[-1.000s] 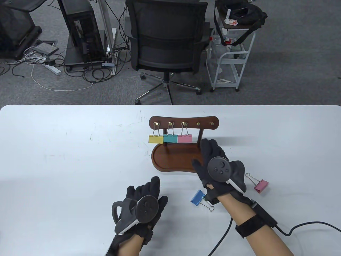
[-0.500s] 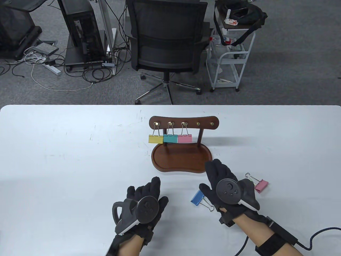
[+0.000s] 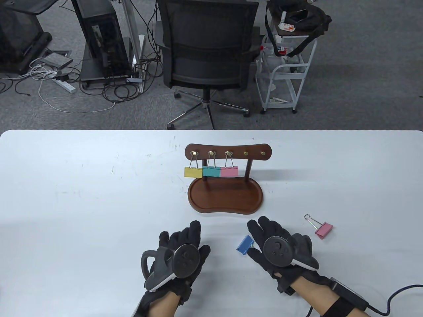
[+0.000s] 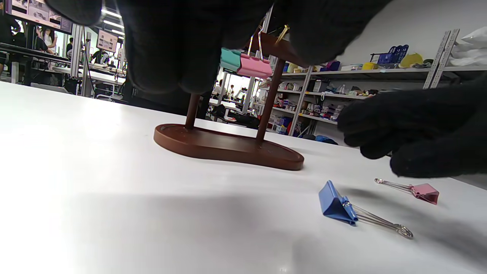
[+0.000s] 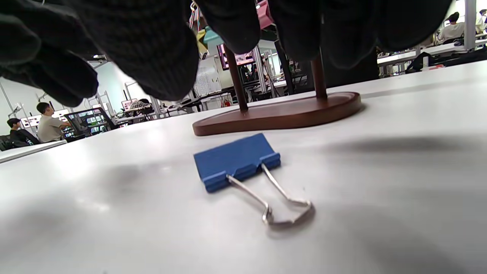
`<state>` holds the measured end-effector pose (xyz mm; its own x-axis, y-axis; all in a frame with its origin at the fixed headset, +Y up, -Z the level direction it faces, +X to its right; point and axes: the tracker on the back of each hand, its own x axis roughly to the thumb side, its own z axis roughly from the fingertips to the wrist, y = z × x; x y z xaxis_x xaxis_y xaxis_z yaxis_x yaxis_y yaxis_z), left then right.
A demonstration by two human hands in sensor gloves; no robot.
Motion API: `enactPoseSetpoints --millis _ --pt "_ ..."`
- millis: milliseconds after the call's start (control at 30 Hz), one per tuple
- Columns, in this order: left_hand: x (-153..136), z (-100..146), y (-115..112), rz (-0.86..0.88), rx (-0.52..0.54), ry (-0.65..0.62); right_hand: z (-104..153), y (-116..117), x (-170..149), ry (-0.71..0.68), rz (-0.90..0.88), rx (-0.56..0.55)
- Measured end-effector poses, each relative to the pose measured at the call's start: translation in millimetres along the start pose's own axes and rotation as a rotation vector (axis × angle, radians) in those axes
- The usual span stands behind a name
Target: Hook binder clip onto key rack
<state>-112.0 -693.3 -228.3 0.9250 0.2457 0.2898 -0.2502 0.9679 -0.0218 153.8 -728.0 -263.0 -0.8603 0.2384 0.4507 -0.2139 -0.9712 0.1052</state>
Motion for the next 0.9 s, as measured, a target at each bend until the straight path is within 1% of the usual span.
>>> enactPoseSetpoints --millis 167,267,500,900 --pt "3 -2 -1 0.007 -0.005 -0.011 -2 10 6 -0.021 0.038 0.054" --pt "3 -1 0 0.004 0.001 -0.013 -5 17 9 -0.013 0.055 0.068" --pt "1 0 0 0.010 0.000 -0.004 -11 29 10 0.032 0.103 0.051" --pt "0 0 1 0.015 0.007 0.001 -16 38 13 0.068 0.171 0.051"
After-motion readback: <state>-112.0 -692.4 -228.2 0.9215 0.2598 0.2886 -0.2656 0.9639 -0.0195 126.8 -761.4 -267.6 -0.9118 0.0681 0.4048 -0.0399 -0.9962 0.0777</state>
